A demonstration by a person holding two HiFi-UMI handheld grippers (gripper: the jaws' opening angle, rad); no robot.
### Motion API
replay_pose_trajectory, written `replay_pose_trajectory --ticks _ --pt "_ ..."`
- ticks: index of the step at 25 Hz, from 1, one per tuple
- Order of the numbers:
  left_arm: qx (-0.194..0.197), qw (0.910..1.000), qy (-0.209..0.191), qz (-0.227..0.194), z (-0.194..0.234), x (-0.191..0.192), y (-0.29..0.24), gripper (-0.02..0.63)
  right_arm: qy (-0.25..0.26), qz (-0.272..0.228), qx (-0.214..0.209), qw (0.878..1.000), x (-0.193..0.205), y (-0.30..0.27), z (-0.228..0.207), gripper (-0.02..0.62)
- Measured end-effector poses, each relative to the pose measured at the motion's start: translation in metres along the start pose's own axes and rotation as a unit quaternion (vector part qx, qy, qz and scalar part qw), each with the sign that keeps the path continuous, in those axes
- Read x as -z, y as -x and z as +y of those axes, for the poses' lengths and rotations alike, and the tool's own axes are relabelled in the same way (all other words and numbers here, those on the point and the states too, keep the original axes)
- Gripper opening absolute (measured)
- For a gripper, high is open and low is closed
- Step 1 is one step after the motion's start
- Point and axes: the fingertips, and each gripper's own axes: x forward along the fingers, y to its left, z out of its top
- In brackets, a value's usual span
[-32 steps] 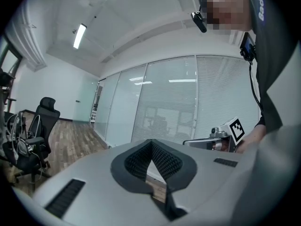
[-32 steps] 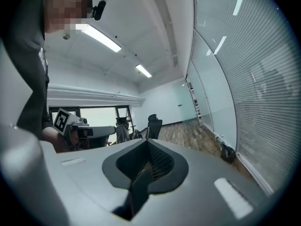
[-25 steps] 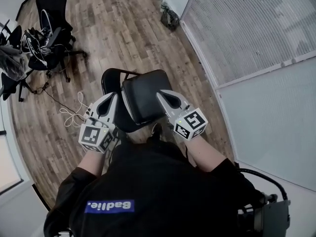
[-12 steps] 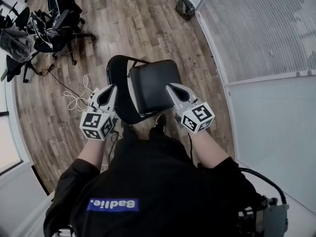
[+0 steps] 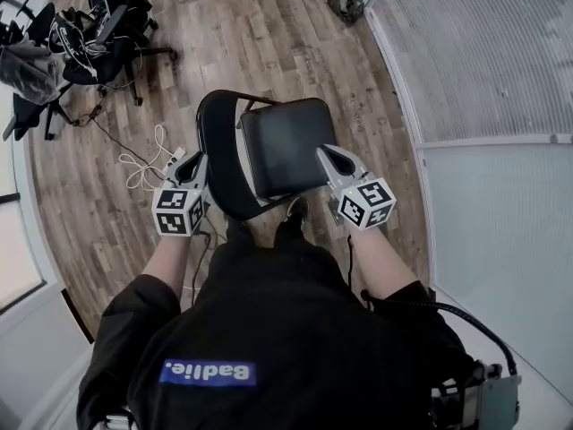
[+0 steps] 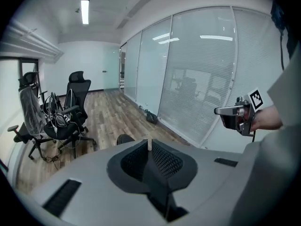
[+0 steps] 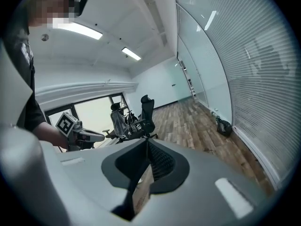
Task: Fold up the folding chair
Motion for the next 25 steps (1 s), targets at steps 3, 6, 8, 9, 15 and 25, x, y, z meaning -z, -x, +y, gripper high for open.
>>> replay_pose_trajectory --ticks 3,6,8,9,15,25 --pt "-0.012 0.9995 0.001 0.028 0.01 0.015 -0.01 0.016 -0.008 0.014 0.009 1.0 0.014 -0.001 -0.017 0.017" --pt "-0.022 0.9981 0.006 0.057 0.022 0.027 -0.02 0.058 -0.017 0.027 0.014 0.999 0.022 -0.008 -0.03 0.021" --pt "-0.023 0.9965 0.011 0.08 0.026 0.036 -0.025 0.081 -0.024 0.034 0.013 0.999 0.026 -0.011 -0.036 0.026" --pt "-0.023 0.9955 0.014 0.091 0.026 0.042 -0.027 0.097 -0.026 0.037 0.012 0.999 0.028 -0.012 -0.039 0.031" --pt "-0.033 0.9872 0.05 0.147 0.037 0.071 -0.046 0.167 -0.034 0.065 0.013 0.997 0.046 -0.028 -0.068 0.055" --pt "-0.023 0.9757 0.075 0.205 0.047 0.098 -0.072 0.21 -0.015 0.16 0.015 0.987 0.121 -0.047 -0.122 0.122"
